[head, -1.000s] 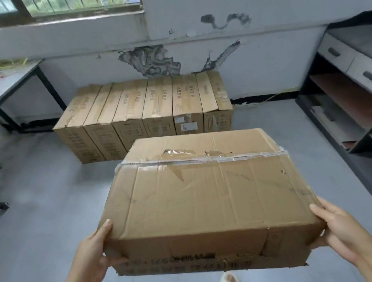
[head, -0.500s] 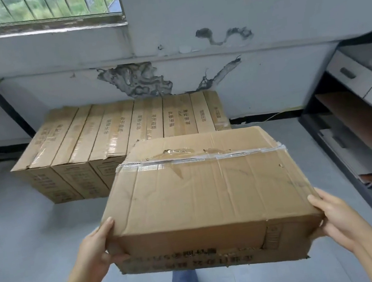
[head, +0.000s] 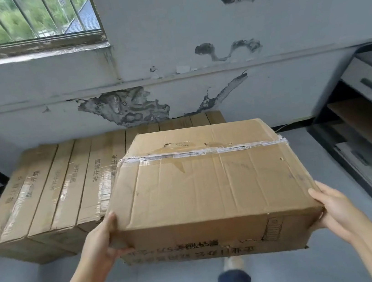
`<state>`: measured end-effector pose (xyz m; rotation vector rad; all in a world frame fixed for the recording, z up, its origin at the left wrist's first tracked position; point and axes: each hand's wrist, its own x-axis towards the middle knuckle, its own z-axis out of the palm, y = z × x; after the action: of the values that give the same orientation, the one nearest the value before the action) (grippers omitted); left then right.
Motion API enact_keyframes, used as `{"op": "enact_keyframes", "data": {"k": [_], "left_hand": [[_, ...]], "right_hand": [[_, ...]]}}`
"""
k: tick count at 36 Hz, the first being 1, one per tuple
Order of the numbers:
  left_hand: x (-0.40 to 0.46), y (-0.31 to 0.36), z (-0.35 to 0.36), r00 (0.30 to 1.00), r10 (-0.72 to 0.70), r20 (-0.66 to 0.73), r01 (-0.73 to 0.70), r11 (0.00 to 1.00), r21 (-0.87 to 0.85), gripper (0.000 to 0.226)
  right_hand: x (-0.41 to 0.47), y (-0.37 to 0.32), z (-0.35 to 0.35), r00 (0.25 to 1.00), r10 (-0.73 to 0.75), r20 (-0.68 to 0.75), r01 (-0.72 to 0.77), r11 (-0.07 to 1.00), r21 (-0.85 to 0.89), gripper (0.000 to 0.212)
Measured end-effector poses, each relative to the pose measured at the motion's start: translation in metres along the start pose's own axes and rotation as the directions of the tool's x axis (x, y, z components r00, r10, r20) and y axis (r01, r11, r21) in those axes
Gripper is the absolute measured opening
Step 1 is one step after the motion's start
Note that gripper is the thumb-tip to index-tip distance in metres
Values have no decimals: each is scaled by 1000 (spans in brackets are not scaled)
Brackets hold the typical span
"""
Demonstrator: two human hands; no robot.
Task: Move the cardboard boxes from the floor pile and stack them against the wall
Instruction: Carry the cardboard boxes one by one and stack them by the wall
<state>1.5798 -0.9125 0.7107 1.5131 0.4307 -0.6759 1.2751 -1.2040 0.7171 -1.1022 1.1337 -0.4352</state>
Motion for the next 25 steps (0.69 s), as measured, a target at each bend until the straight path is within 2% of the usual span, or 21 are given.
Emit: {"op": "enact_keyframes", "data": {"k": [12, 17, 21, 23, 25], "left_hand": [[135, 82, 130, 995, -51, -82, 52, 999, 11, 41], [199, 114, 183, 998, -28, -59, 30, 999, 31, 29], [253, 120, 215, 999, -7, -34, 9, 997, 73, 20], [282, 109, 224, 999, 8, -39, -2, 988, 155, 21], [308, 93, 231, 999, -33, -35, 41, 966, 253, 26]], "right_hand": [[216, -102, 56, 997, 48, 60, -44, 997, -70, 30], [311, -139, 80, 995, 74, 63, -71, 996, -59, 30], [381, -134, 99, 996, 91, 23, -90, 996, -24, 31], [411, -120, 109, 994, 110, -7, -110, 993, -40, 31], [435, -97, 117, 986, 159, -45, -161, 985, -60, 32]]}}
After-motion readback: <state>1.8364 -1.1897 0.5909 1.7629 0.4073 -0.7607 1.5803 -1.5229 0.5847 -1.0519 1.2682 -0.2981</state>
